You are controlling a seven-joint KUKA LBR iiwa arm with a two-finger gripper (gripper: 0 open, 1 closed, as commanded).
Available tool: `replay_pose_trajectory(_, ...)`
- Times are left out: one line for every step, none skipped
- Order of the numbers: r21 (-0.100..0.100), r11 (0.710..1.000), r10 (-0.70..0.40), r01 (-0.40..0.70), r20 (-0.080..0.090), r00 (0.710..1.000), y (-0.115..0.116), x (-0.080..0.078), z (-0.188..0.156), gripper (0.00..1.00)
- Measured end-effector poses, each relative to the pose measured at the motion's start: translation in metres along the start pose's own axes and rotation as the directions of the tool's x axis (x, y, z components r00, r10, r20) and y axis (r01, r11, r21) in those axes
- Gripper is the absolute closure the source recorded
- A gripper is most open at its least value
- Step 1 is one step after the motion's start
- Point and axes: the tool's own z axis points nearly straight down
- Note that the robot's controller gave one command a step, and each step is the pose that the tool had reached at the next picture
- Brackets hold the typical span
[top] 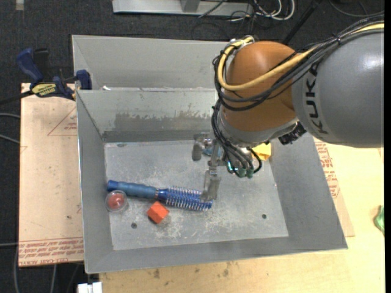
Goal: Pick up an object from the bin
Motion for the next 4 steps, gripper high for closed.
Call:
replay_pose_trajectory(0.000, 1.000, 0.016, -0.016, 0.000, 1.000, -0.004, -0.017, 0.078, 0.00)
replay_pose_trajectory(-0.002, 0.997, 0.079, -0.079, 0.008, 0.997, 0.001, -0.025, 0.084, 0.00)
replay_pose_trajectory(-0.001, 0.998, 0.070, -0.070, 0.006, 0.998, 0.006, -0.024, 0.104, 0.00)
replay_pose_trajectory(-0.001, 0.993, 0.114, -0.114, 0.002, 0.993, 0.011, -0.013, 0.159, 0.00)
